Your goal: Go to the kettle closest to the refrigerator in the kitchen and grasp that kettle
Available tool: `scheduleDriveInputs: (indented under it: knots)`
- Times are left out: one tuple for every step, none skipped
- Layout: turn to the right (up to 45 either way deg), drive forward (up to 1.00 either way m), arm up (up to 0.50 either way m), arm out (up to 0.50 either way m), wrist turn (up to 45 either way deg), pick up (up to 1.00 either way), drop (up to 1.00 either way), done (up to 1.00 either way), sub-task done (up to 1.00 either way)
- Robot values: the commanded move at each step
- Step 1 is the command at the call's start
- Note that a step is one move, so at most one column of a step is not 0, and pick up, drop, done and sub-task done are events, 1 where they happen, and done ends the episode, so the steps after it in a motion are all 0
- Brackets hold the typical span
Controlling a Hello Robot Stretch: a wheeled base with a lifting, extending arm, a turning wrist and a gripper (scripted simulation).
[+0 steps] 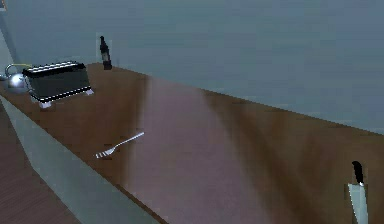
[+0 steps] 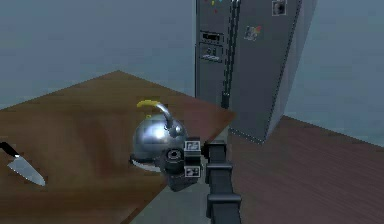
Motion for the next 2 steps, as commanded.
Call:
scheduleDriveInputs:
  knots:
    - [0.0, 0.00, 0.00, 0.00, 0.0, 1.00, 0.00, 0.00, 0.00]
    - [0.0, 0.00, 0.10, 0.00, 0.0, 0.00, 0.00, 0.00, 0.00]
